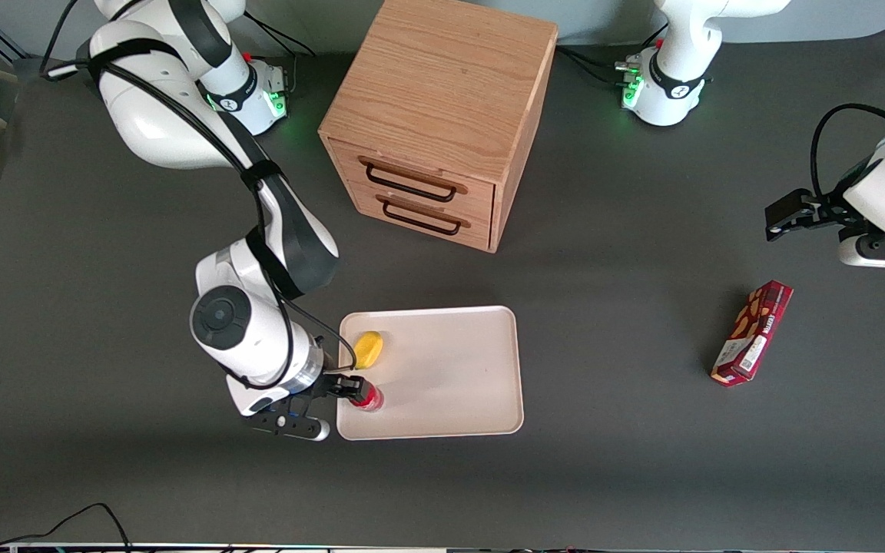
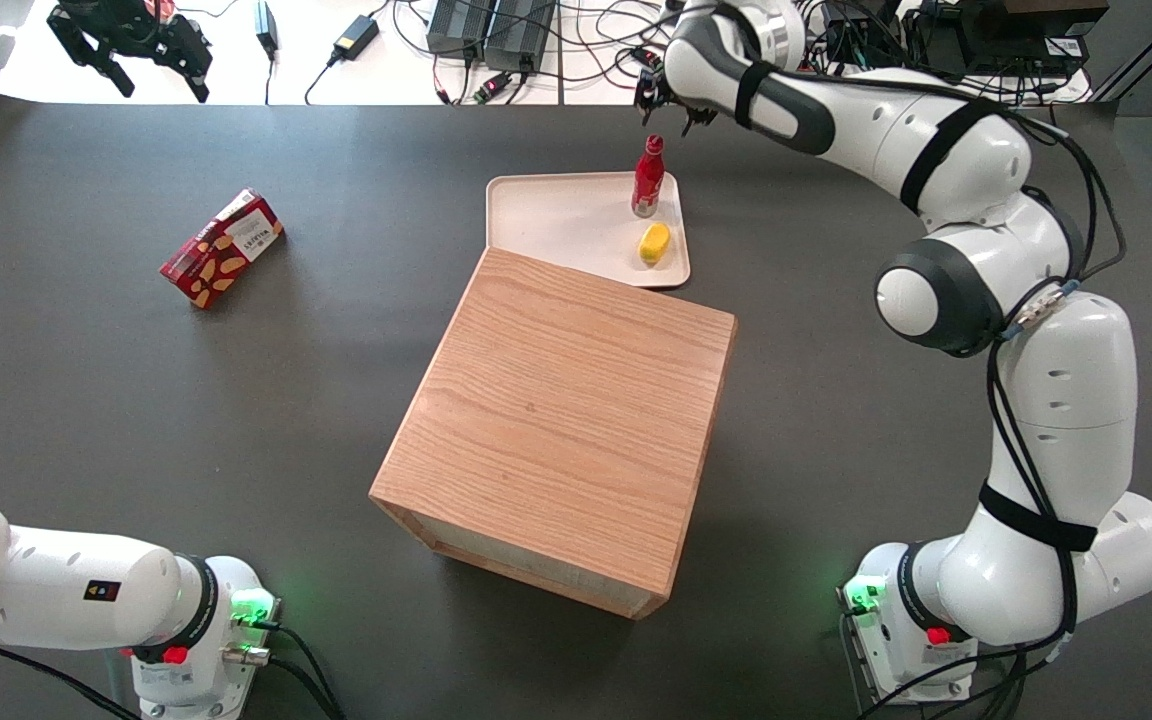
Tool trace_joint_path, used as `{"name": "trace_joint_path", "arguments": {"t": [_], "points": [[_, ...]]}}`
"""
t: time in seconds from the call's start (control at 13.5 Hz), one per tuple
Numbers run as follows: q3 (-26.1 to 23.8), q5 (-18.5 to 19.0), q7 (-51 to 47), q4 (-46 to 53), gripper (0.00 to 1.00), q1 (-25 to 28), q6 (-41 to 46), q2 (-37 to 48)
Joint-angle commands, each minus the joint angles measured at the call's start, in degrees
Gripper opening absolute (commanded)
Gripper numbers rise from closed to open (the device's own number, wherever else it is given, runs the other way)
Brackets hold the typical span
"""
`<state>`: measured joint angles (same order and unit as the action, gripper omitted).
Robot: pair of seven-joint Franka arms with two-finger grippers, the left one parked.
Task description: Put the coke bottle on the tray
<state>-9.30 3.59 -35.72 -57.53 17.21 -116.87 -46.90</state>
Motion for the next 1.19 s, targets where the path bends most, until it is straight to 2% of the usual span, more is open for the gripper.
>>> {"name": "trace_joint_path", "arguments": {"t": [0.0,0.3,0.37,0.44,0.67,0.81,0.89,1.11], "points": [[0.5,1.0,-0.3,-1.4,1.00,-0.1,1.6,9.8],[0.3,0.9,4.1,-13.4,1.00,-3.0,16.6,28.0],[0.3,0.9,10.5,-22.2,1.00,-6.0,17.5,36.3],[0.0,0.8,12.4,-28.9,1.00,-8.5,17.1,42.3],[-0.1,0.0,17.5,-43.3,1.00,-13.2,14.9,55.3],[0.0,-0.5,17.5,-48.8,1.00,-13.8,14.2,60.8],[0.3,-1.9,17.6,-49.1,1.00,-13.9,14.7,61.7],[0.9,-6.1,17.4,-42.3,1.00,-15.7,16.3,57.7]]}}
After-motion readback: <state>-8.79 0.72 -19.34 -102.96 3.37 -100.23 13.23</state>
